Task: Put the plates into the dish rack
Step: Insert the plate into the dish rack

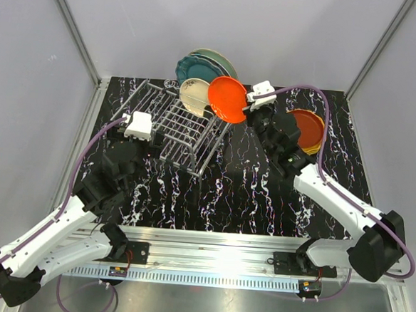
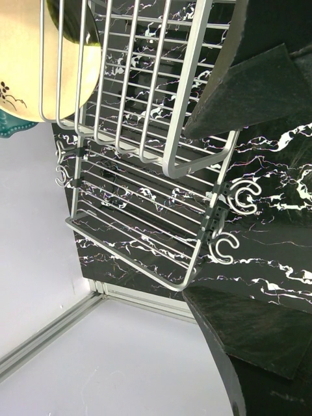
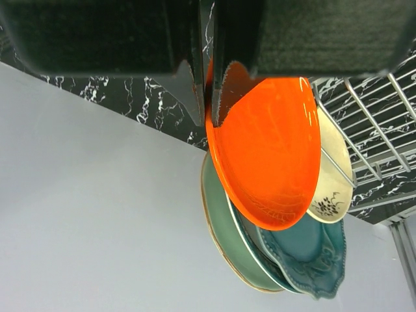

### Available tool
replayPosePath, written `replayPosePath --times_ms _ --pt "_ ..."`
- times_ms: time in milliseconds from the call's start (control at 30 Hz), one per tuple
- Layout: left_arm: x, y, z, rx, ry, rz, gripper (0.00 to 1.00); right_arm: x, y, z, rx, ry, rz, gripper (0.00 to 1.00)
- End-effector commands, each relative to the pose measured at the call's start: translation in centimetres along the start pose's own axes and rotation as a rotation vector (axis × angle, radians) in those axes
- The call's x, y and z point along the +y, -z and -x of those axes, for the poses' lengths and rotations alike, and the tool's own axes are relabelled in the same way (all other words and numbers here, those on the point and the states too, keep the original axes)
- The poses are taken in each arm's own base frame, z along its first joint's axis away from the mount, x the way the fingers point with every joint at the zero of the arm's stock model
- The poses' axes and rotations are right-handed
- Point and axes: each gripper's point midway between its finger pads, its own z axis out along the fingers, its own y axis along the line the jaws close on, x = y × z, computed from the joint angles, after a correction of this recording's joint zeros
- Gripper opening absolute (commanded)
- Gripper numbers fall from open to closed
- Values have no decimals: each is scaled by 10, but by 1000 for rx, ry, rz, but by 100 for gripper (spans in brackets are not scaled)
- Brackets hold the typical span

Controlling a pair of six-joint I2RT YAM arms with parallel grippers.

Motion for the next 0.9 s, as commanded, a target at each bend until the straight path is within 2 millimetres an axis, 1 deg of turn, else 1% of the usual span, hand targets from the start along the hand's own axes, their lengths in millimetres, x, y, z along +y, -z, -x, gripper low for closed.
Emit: replayPosePath --times_ms 0,167,333,433,700,867 --pt "5 0 10 -35 38 19 99 9 -6 29 -115 4 29 0" --pt "6 1 10 -36 40 22 99 20 -12 25 -113 34 52 0" --pt "7 2 12 -43 46 18 99 24 -16 27 -119 61 58 0" --pt "6 2 11 -41 45 16 99 22 -18 31 -127 68 45 0" --pt "6 2 13 -44 49 13 99 1 -15 59 -159 75 -28 0" --pt "6 2 12 -43 46 15 99 -2 -15 60 -155 91 -41 0"
